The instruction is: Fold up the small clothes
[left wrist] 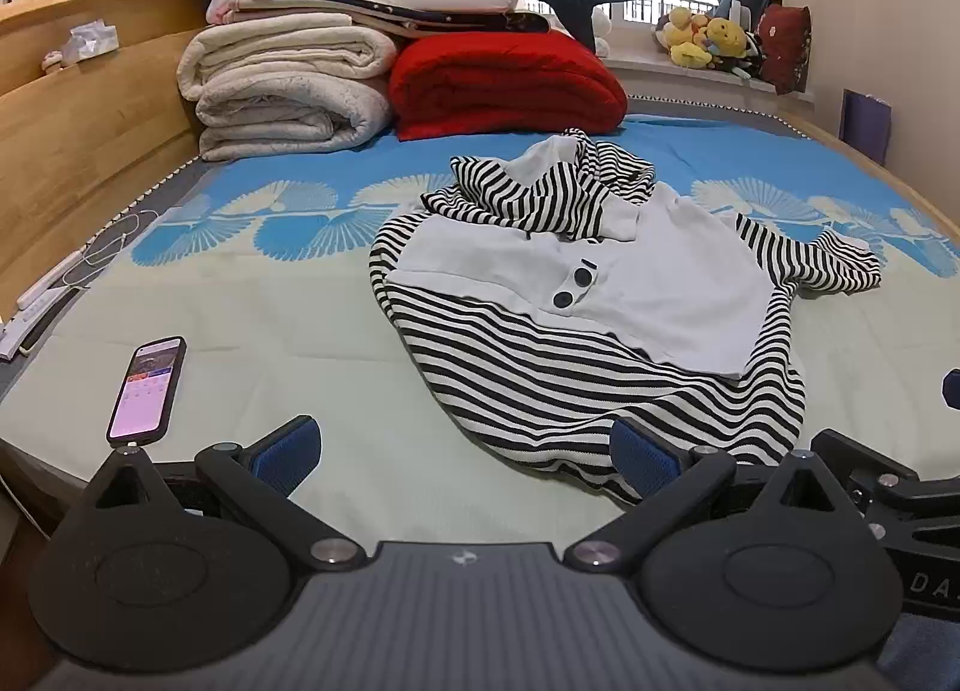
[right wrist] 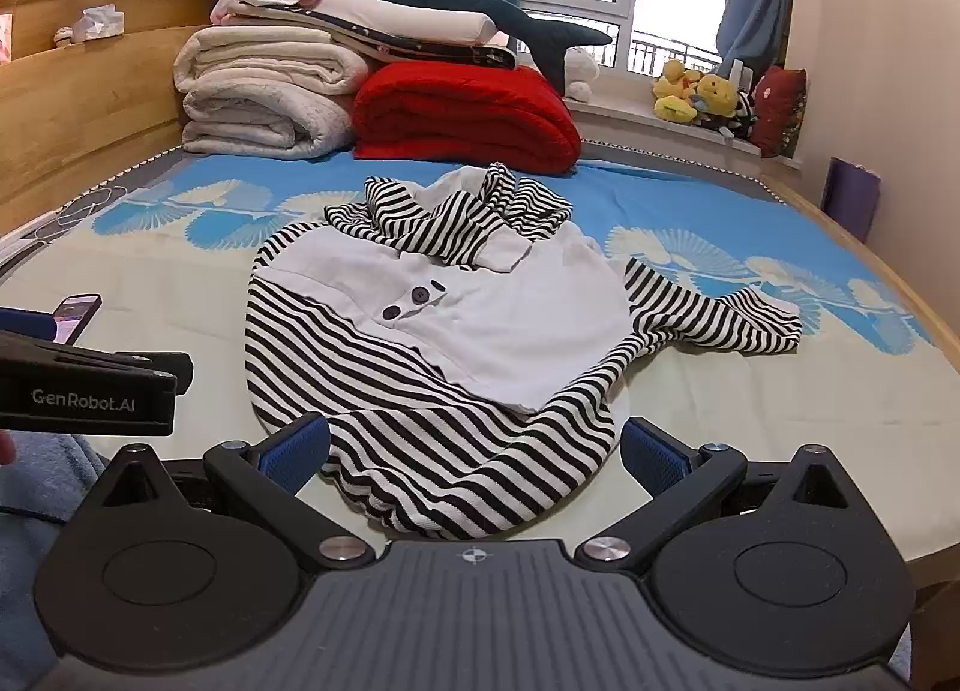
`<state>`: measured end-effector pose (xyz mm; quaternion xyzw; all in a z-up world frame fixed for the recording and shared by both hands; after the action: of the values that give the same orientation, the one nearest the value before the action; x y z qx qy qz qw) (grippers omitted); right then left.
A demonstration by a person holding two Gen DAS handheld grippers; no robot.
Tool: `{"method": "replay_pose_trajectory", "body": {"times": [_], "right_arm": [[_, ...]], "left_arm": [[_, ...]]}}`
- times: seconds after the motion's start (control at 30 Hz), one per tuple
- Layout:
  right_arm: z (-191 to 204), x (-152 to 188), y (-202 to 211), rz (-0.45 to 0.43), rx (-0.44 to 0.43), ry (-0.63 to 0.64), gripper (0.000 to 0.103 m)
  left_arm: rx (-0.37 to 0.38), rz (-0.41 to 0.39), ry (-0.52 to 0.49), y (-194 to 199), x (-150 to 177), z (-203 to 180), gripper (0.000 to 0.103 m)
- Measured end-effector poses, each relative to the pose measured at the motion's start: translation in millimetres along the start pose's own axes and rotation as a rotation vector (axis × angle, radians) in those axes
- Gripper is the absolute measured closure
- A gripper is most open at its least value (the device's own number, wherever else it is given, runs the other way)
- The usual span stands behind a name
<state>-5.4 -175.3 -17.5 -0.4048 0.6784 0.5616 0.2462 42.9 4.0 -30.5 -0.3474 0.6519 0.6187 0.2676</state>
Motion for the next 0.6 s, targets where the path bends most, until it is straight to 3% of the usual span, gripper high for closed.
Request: {"method": "replay_pose_trajectory", "body": {"times": [0.6], "right_arm": [[6.2, 1.9, -6.2, 0.019, -0.008, -0.002, 0.001]], "left_arm": [[0.007, -0.002, 0.006, 2.1, -2.1, 1.4, 0.0]]}}
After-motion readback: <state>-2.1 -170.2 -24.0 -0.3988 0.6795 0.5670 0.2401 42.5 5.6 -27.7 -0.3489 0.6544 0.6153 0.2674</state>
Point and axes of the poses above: each gripper's, at about its wrist camera, not at the fingertips, and y roughly against the way its jaws point, z to its left, x to its underside, the point moved 6 cm from there along -y, roughly the way its jaws point, and after that the axes turned 13 degrees about y, right-handed, at the moved point
